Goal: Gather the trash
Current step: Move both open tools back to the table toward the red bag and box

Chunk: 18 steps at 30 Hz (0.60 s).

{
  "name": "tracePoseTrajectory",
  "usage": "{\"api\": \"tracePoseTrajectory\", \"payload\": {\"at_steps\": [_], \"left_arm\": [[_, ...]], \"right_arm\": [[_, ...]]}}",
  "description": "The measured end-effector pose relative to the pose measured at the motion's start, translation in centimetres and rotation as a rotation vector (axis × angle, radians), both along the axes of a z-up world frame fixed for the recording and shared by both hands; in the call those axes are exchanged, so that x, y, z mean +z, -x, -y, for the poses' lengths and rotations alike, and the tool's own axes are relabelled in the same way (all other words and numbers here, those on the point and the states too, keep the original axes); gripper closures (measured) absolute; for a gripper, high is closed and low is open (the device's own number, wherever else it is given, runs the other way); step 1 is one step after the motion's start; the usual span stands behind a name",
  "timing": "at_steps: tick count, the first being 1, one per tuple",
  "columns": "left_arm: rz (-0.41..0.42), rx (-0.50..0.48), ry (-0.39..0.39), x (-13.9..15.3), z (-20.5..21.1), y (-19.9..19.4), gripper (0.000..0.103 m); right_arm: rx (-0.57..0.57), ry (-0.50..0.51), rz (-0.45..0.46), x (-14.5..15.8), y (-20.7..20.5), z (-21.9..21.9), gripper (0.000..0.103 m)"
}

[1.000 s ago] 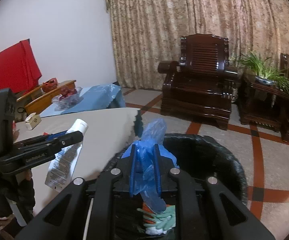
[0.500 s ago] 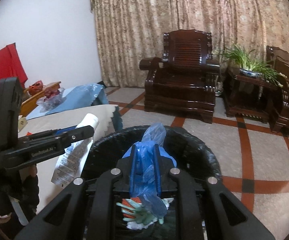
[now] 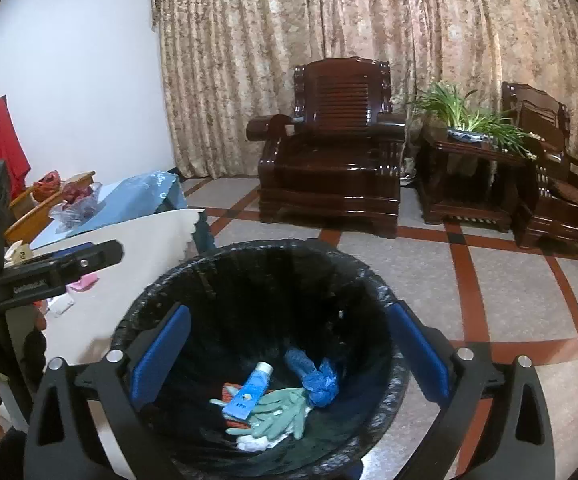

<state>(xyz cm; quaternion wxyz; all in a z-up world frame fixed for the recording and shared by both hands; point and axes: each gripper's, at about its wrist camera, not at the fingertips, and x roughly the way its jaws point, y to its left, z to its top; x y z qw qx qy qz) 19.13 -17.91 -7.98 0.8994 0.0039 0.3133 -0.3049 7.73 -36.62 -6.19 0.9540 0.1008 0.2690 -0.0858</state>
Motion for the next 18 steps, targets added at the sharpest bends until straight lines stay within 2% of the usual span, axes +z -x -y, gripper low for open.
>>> {"api": "tracePoseTrajectory", "payload": {"at_steps": [10, 18], "left_arm": [[0.040, 0.186, -0.040, 2.1, -10.0, 1.3, 0.009], [0.058, 0.345, -0.059, 2.9, -19.0, 2.5, 0.008]], "right_arm": [[0.124, -0.014, 0.027, 1.0, -1.4, -5.0, 0.006], [0.232, -0.047, 0.026, 0.9, -4.1, -10.7, 0.006]]}}
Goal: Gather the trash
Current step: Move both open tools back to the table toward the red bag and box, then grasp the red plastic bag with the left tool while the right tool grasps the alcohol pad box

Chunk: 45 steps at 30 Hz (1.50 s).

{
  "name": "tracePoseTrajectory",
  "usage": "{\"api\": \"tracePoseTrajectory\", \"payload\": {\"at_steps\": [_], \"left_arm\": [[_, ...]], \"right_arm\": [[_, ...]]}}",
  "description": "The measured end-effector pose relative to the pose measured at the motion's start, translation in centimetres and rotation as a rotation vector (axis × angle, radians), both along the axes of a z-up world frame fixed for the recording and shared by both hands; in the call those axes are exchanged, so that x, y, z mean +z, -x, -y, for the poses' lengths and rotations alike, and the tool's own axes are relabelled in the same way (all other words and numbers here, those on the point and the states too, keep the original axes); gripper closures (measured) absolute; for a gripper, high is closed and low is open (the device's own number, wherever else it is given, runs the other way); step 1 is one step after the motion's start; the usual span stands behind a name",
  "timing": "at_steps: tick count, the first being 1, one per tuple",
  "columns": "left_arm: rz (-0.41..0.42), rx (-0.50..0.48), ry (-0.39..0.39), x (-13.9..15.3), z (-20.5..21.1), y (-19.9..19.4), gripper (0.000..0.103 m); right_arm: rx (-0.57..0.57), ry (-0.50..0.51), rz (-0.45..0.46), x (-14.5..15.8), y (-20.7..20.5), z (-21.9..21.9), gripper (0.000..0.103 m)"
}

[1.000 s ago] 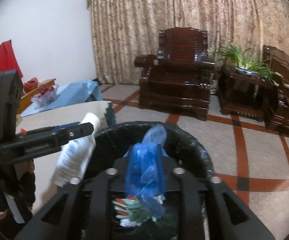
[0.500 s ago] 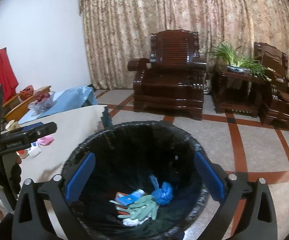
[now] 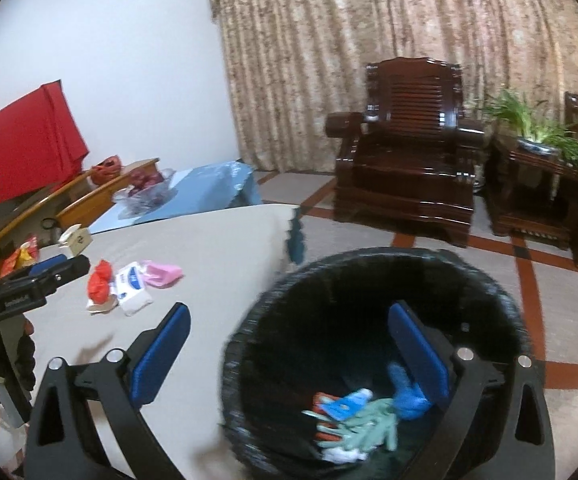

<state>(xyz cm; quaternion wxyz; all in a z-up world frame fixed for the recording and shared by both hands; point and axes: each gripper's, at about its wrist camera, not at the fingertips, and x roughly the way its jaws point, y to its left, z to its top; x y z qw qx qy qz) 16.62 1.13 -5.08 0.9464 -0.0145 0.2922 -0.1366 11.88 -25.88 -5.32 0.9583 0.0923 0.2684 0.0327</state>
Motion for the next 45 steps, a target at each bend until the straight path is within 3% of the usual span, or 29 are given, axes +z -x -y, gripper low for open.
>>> {"api": "tracePoseTrajectory", "payload": {"at_steps": [10, 16, 18, 22, 26, 29, 32, 33, 37, 45], "left_arm": [[-0.008, 0.215, -0.014, -0.8, -10.9, 0.0, 0.009], [-0.042, 0.263, -0.003, -2.4, -13.4, -1.8, 0.009], [-0.051, 0.267, -0.003, -3.0, -13.1, -2.5, 0.009], [-0.096, 0.252, -0.005, -5.0, -12.6, -5.0, 0.022], [-0.135, 0.242, -0.009, -7.1, -11.9, -7.4, 0.025], [-0.159, 0.237, -0.018, -8.4, -11.4, -8.9, 0.032], [-0.178, 0.235, -0.007, -9.2, -11.4, -9.8, 0.047], [-0.183, 0.234, -0.007, -9.4, -11.3, -9.9, 0.054], [-0.162, 0.229, -0.018, -9.4, -11.0, -9.6, 0.061], [-0.102, 0.253, 0.032, -7.1, -12.6, -7.3, 0.063]], "right_arm": [[0.156, 0.022, 0.019, -0.5, -4.3, -9.0, 0.006], [0.217, 0.031, 0.017, -1.7, -7.6, -12.6, 0.006], [0.222, 0.040, 0.011, -2.2, -8.8, -13.5, 0.006], [0.216, 0.042, -0.018, -3.4, -11.0, -14.2, 0.006], [0.207, 0.038, -0.035, -4.0, -12.4, -14.3, 0.006], [0.204, 0.043, -0.039, -4.3, -13.0, -14.2, 0.006], [0.207, 0.048, -0.041, -4.5, -13.5, -14.2, 0.006], [0.210, 0.048, -0.043, -4.6, -13.7, -14.3, 0.006], [0.223, 0.036, -0.049, -4.9, -14.3, -14.9, 0.006], [0.316, 0.024, -0.060, -5.9, -15.1, -18.9, 0.014]]}}
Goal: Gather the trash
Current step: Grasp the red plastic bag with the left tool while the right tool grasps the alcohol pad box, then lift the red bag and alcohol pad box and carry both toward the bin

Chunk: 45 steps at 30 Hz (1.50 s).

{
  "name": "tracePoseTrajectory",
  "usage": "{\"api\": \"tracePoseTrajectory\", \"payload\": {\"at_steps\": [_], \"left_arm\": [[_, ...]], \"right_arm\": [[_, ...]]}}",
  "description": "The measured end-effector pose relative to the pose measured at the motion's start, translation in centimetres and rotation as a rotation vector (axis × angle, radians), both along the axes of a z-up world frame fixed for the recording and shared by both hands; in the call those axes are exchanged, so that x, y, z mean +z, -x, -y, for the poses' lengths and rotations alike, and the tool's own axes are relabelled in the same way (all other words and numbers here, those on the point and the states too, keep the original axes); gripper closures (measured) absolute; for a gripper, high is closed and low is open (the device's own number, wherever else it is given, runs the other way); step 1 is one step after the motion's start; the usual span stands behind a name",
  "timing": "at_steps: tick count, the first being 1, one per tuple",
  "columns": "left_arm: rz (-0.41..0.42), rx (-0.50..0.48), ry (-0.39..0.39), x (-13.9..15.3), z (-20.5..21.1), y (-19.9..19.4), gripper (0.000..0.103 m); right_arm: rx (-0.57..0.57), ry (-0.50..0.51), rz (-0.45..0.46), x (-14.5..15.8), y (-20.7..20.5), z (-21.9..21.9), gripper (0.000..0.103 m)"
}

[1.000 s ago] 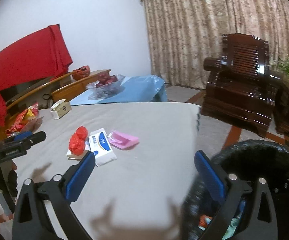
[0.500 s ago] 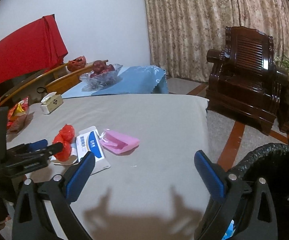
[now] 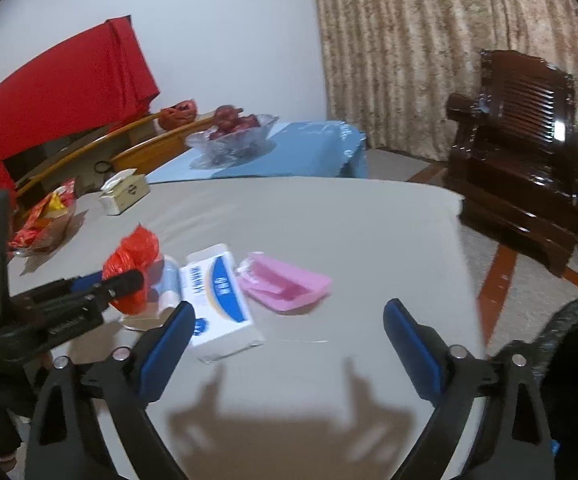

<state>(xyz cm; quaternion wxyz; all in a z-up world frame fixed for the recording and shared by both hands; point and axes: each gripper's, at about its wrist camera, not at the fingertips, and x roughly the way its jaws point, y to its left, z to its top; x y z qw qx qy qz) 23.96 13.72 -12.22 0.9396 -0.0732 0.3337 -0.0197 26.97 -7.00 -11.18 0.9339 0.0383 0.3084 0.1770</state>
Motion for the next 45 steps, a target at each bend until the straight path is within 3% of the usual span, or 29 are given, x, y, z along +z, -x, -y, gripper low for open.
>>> {"api": "tracePoseTrajectory", "payload": {"at_steps": [6, 17, 31, 32, 33, 45], "left_arm": [[-0.006, 0.023, -0.034, 0.4, -1.9, 2.1, 0.063], [-0.055, 0.065, -0.043, -1.0, -4.0, 3.1, 0.063], [-0.054, 0.080, -0.028, -0.8, -4.2, 3.7, 0.063], [-0.054, 0.080, -0.028, -0.8, -4.2, 3.8, 0.063], [-0.054, 0.080, -0.029, -0.8, -4.2, 3.8, 0.063], [-0.035, 0.067, -0.037, 0.3, -3.8, 4.6, 0.063]], "right_arm": [[0.098, 0.028, -0.036, -1.3, -0.8, -3.6, 0.024], [0.167, 0.079, -0.134, -4.2, -2.4, -6.3, 0.037], [0.199, 0.135, -0.209, -5.4, -4.9, -8.4, 0.037], [0.205, 0.127, -0.217, -5.4, -5.1, -8.4, 0.044], [0.210, 0.121, -0.220, -5.4, -5.2, -8.4, 0.045], [0.153, 0.068, -0.130, -2.5, -1.7, -5.4, 0.047]]}}
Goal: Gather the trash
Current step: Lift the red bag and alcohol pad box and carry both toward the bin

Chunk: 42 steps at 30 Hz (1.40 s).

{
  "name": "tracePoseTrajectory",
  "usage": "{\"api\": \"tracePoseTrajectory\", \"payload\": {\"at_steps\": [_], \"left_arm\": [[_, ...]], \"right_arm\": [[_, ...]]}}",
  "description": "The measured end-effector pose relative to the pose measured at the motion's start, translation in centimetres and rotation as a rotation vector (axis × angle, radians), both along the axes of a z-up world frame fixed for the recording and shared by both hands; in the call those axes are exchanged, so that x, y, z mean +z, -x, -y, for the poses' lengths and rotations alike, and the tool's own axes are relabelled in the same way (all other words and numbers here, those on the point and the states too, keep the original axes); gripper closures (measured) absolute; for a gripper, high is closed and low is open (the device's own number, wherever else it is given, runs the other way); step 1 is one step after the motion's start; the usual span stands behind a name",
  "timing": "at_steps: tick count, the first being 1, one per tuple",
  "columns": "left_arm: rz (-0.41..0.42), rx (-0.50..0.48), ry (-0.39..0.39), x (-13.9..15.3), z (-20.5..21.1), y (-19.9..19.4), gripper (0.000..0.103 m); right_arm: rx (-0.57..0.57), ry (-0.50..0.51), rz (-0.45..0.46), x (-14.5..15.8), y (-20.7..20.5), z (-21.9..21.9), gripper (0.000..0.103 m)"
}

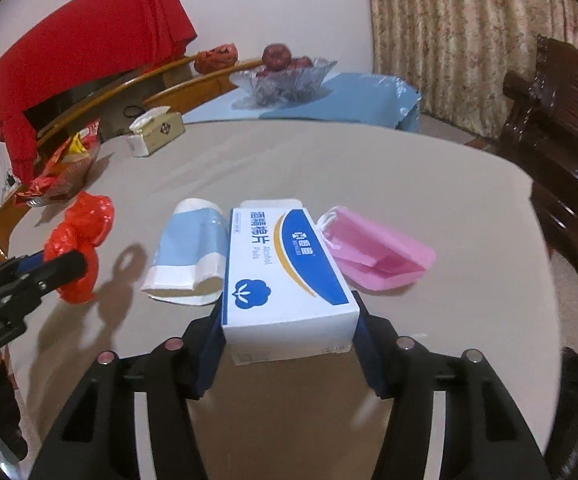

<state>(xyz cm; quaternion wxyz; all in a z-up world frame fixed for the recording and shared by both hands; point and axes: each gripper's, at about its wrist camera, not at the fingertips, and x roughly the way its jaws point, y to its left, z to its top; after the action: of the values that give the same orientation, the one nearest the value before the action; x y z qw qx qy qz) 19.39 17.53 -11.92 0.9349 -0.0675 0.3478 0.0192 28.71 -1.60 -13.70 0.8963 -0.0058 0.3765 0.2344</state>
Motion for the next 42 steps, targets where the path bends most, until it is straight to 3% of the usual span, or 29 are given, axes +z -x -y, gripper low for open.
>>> {"api": "tracePoseTrajectory", "payload": {"at_steps": [12, 29, 42], "left_arm": [[0.018, -0.074, 0.014, 1.4, 3.6, 1.4, 0.063], [0.071, -0.144, 0.021, 4.4, 7.4, 2.5, 0.063], [0.124, -0.241, 0.021, 7.2, 12.2, 4.0, 0.063]], "right_arm": [[-0.088, -0.057, 0.056, 3.4, 4.7, 5.3, 0.047], [-0.125, -0.167, 0.167, 8.7, 9.2, 10.1, 0.047], [-0.202, -0.141, 0.239, 11.2, 12.7, 13.9, 0.047]]}}
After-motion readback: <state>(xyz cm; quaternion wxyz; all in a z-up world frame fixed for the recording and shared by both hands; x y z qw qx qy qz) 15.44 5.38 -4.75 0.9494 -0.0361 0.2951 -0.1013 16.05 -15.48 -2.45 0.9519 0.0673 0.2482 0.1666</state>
